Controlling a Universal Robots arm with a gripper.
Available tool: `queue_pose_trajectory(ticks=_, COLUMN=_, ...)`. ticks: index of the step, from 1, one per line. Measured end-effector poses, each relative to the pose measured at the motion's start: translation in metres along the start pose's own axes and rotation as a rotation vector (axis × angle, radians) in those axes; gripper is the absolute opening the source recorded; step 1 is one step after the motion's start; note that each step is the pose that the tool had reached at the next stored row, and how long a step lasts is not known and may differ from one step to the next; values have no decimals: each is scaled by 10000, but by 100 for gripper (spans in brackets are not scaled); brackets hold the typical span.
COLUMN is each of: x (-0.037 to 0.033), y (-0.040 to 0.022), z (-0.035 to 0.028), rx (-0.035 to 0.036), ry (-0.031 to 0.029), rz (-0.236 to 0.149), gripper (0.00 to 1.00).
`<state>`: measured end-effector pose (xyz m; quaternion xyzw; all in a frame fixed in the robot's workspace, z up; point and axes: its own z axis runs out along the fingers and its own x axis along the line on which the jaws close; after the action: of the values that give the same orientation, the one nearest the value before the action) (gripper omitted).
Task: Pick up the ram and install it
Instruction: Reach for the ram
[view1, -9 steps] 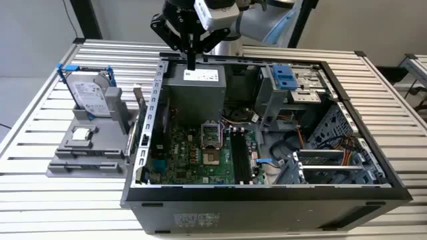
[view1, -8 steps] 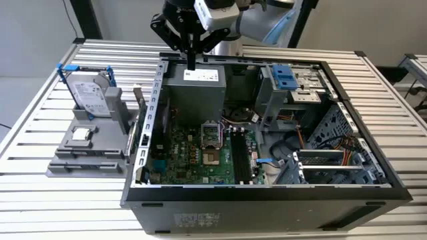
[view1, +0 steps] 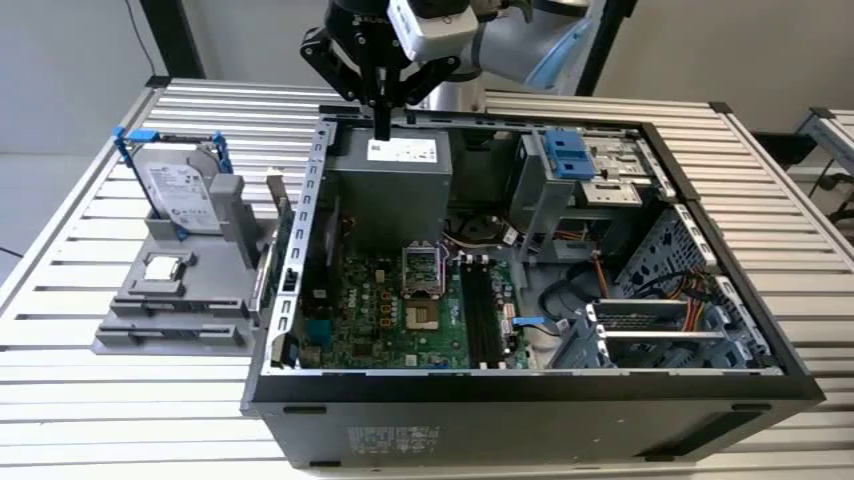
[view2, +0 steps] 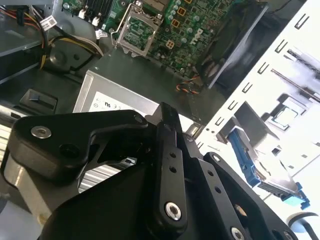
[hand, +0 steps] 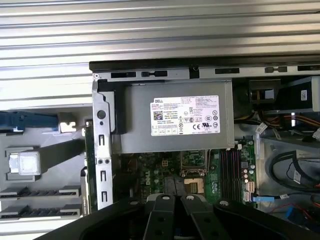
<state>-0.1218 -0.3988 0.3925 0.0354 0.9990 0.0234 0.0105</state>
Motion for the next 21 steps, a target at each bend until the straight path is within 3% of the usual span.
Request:
queue_pose_trajectory(ticks=7, x=49, y=-4, z=-2, rx=2, ry=0, rz=1, gripper=0)
queue_pose_trajectory(ticks=21, x=399, y=-28, z=-10, rx=2, ry=0, rz=0, gripper=0)
